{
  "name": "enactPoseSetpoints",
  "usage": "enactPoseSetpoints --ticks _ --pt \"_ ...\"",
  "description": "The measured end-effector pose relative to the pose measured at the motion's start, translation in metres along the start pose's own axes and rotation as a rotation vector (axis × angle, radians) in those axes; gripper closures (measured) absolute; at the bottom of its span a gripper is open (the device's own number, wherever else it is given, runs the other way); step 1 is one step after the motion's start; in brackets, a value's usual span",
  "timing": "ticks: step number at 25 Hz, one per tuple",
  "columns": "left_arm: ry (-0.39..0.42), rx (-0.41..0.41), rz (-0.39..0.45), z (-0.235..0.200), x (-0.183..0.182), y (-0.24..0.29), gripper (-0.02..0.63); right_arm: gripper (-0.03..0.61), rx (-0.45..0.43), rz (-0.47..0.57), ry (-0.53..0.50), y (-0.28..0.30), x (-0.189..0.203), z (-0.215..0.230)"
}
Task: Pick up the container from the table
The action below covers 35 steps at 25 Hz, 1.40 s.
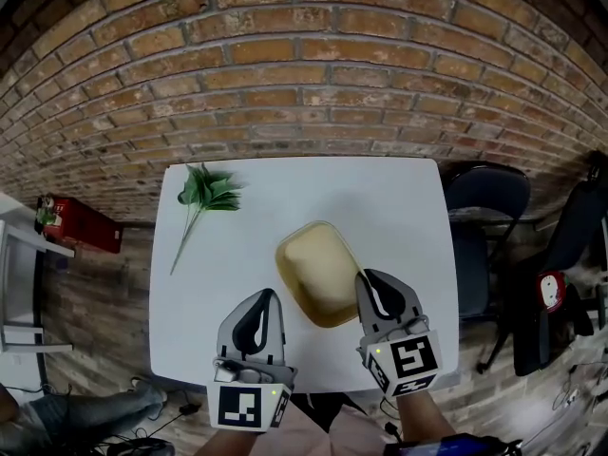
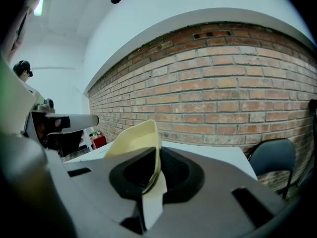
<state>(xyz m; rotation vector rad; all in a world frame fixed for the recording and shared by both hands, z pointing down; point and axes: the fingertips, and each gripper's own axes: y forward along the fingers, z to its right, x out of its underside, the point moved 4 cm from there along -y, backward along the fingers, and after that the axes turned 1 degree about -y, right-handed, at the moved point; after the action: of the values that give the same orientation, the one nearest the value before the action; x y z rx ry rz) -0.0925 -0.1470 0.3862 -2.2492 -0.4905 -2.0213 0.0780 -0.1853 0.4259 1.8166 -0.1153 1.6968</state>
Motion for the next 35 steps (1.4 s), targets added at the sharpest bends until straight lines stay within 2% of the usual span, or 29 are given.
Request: enactPoseSetpoints --ticks 20,35 --pt "0.039 -0.002 0.093 0.025 -0.036 -0.017 0.606 0.549 0.017 0.12 -0.043 -0.043 -0.043 0.001" --pt "0.072 -0.021 0.174 0.027 -0.07 -0.024 0.606 0.549 0.043 0.227 -0.059 -0.068 -0.083 0.005"
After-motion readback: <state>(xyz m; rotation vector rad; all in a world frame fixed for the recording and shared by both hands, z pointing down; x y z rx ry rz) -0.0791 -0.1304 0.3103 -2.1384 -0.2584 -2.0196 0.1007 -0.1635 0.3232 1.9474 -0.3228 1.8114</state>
